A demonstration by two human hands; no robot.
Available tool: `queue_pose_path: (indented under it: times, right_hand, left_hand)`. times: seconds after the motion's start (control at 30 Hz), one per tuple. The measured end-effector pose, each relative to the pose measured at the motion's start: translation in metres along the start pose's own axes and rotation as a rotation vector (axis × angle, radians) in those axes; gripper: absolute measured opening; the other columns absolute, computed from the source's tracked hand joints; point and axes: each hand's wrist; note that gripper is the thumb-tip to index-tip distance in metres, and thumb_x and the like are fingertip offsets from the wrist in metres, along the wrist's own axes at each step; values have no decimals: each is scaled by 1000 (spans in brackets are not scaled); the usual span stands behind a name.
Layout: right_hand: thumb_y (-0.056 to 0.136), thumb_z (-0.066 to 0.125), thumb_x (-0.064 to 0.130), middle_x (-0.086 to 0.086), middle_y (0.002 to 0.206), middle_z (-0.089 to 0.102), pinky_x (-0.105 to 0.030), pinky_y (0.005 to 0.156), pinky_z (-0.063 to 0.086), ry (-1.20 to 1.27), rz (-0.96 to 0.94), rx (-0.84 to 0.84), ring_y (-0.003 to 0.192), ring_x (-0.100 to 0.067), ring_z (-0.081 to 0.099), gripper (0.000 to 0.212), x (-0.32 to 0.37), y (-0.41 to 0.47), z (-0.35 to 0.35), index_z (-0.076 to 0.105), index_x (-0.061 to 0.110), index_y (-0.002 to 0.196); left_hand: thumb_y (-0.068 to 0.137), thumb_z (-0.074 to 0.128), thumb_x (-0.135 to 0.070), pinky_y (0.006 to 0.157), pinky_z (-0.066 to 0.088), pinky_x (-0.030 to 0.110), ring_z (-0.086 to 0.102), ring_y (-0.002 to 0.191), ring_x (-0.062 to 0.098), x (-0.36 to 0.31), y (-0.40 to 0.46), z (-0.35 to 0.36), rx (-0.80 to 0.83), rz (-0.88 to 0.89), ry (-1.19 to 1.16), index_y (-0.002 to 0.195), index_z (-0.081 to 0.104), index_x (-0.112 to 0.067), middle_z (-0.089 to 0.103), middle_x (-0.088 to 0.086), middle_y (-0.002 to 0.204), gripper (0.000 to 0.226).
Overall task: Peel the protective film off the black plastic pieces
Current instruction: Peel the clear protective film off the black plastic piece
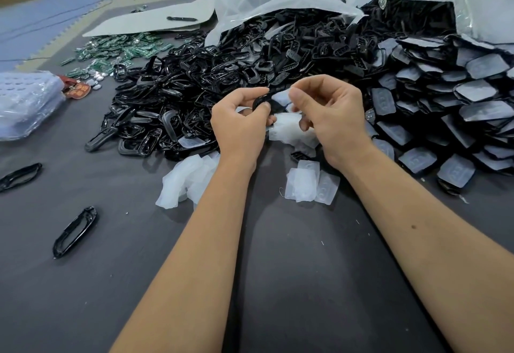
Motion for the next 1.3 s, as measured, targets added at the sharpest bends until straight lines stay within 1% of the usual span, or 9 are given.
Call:
queue_pose_path:
  times: [0.1,0.2,0.33,0.43,0.57,0.73,0.93,1.13,1.3]
  right_hand:
    - [94,77,14,4,65,50,-20,48,36,-3,-14,-72,52,-8,38,6,1,1,-1,74,15,89]
    - [99,70,16,4,65,51,-26,49,35,-63,-91,-169,52,-11,39,9,3,1,0,68,17,90]
    - [99,70,21,-5,74,69,-23,54,44,-71,-101,-179,60,-12,58,11,4,-4,3,68,15,90]
    - [93,77,19,-7,78,72,-32,61,51,-135,-106,-180,66,-18,63,11,2,-4,3,70,16,85]
    - [88,78,12,-9,81,72,-40,64,55,-183,-103,-201,70,-24,68,16,-1,-3,2,68,15,98]
    - [94,73,14,16,70,67,-32,62,51,-183,-73,-222,64,-5,58,12,-3,1,0,73,24,88]
    - [98,66,7,2,75,67,-28,50,48,-81,-55,-155,61,-14,58,14,-2,-1,1,77,16,100]
    - [89,79,10,-2,72,70,-27,49,48,-115,-45,-127,56,-14,62,9,-1,-2,2,70,14,89]
    - [86,82,16,-2,69,72,-28,55,50,-222,-45,-151,55,-14,63,14,-2,-2,3,71,14,79]
  left_hand:
    - [82,65,7,64,58,30,69,59,18,0,0,0,23,9,-11,95,79,-13,73,22,85,28]
    - [82,67,7,65,58,31,66,57,19,0,-1,0,31,23,1,95,79,-12,69,30,85,26]
    - [82,68,5,67,62,36,68,59,19,0,-1,-1,57,25,-24,98,80,-11,73,10,78,25]
    - [84,68,5,67,61,36,68,60,18,0,-1,-1,73,19,-60,98,79,-12,74,4,76,25]
    - [88,70,5,66,59,31,69,62,18,1,-1,0,80,23,-87,101,78,-11,74,7,86,22]
    - [89,70,6,65,57,27,68,60,15,3,2,0,87,24,-112,101,79,-12,74,6,85,23]
    - [92,68,2,67,58,30,68,61,15,4,3,0,117,-6,-128,101,79,-14,73,-3,72,22]
    - [106,53,-16,66,59,28,68,72,23,-2,3,0,126,-95,-275,95,82,-12,72,26,101,31]
    - [105,53,-23,65,58,26,65,81,34,-6,-1,1,178,-105,-343,91,82,-14,71,31,109,34]
Point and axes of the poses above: each hand's wrist, its own y-axis towards the middle knuckle, its own z-axis out of the palm, x = y × z
